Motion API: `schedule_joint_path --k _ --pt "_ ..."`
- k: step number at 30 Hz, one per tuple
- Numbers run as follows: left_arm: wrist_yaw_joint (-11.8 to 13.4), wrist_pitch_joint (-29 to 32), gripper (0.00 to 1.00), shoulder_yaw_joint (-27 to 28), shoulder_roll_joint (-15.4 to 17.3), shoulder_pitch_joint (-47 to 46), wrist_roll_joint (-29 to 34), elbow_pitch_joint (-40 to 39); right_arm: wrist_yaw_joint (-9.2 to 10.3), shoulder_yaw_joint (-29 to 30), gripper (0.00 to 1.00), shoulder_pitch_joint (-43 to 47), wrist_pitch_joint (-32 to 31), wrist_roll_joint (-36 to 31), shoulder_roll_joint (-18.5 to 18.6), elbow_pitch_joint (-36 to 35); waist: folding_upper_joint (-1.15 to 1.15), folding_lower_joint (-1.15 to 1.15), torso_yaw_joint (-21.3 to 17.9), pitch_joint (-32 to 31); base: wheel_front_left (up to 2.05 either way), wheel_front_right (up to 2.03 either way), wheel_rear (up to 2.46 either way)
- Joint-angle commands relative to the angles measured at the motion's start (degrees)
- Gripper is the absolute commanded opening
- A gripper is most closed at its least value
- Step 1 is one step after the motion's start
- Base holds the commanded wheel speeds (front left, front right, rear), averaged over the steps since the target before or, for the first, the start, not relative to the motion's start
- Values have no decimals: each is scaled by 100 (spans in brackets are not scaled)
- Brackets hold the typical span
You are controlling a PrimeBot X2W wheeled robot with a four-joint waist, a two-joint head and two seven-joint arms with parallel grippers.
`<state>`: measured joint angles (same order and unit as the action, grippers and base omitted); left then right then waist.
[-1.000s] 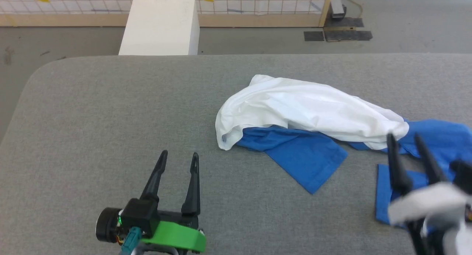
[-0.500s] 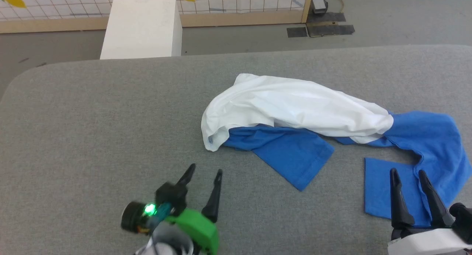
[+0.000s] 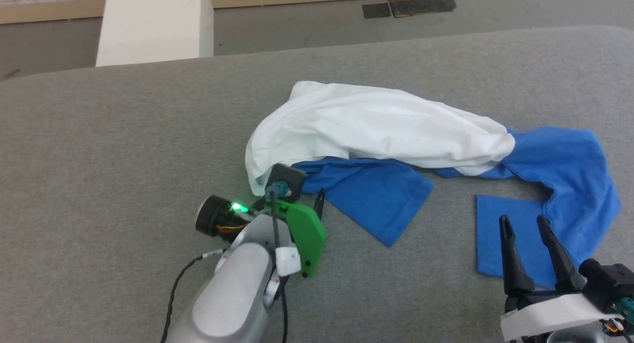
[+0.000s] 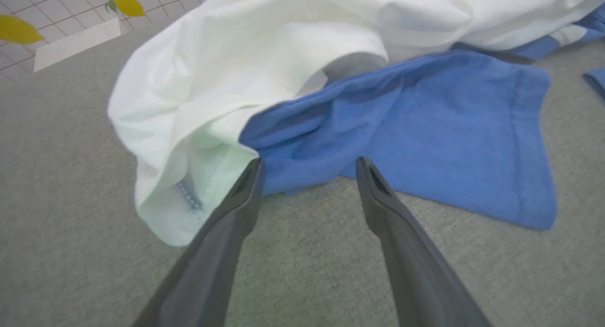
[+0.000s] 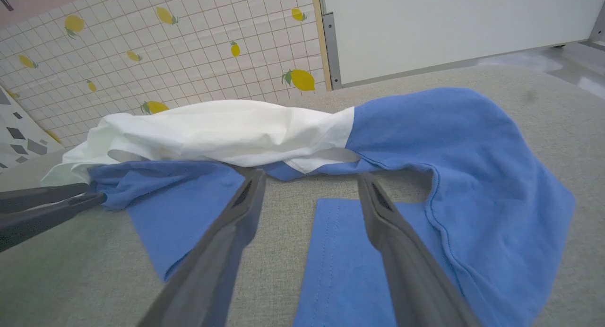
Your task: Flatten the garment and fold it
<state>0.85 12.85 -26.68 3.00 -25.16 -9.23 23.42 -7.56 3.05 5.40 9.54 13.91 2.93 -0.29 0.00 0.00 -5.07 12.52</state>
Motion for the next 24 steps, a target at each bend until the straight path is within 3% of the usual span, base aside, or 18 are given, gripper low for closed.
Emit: schedule_joint_path --k 1,13,14,19,24 --pt "78 71 100 -89 -10 -173 -10 137 8 -8 100 -102 49 27 -5 43 0 0 -172 144 0 0 0" --pt "216 417 97 -609 -12 -925 -98 1744 8 -104 100 -226 86 53 -5 253 0 0 -428 301 0 0 0" --pt "176 439 0 -660 -12 -966 -142 1867 8 -108 100 -237 81 51 -5 261 0 0 -431 303 0 0 0" --pt "17 329 0 -785 -12 -982 -644 1997 8 -18 100 -247 54 25 -5 270 0 0 -300 238 0 0 0" --pt "-189 29 0 -694 -12 -641 -1583 1359 8 43 100 -189 8 -1 -5 248 0 0 -70 37 0 0 0"
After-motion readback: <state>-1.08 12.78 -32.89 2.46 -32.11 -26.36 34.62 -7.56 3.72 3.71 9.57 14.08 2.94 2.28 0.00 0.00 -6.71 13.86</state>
